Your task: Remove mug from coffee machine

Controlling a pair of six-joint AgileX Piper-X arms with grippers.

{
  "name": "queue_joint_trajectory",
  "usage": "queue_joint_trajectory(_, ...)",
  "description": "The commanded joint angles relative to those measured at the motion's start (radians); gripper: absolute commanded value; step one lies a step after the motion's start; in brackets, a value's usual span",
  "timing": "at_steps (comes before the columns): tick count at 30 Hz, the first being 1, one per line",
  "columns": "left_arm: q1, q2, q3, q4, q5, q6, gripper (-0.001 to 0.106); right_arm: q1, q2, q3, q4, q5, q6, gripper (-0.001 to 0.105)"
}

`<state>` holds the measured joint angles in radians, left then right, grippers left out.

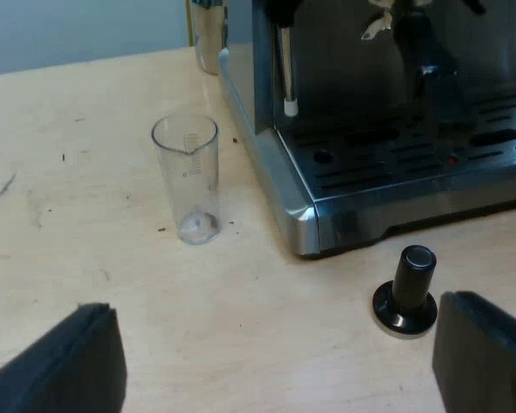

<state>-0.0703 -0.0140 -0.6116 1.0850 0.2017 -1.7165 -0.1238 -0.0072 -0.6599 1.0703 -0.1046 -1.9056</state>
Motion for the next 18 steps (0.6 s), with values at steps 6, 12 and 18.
queue_joint_trajectory(6,0.001,-0.034,0.087,-0.068,0.020,0.001,0.087,0.001,-0.047,0.032,0.063,-0.006,-0.052,0.055)
queue_joint_trajectory(12,0.001,-0.034,0.121,-0.111,0.027,0.001,0.087,0.001,-0.047,0.070,0.074,-0.006,-0.052,0.055)
queue_joint_trajectory(18,0.001,-0.034,0.120,-0.111,0.027,0.001,0.087,0.001,-0.047,0.090,0.076,-0.006,-0.043,0.055)
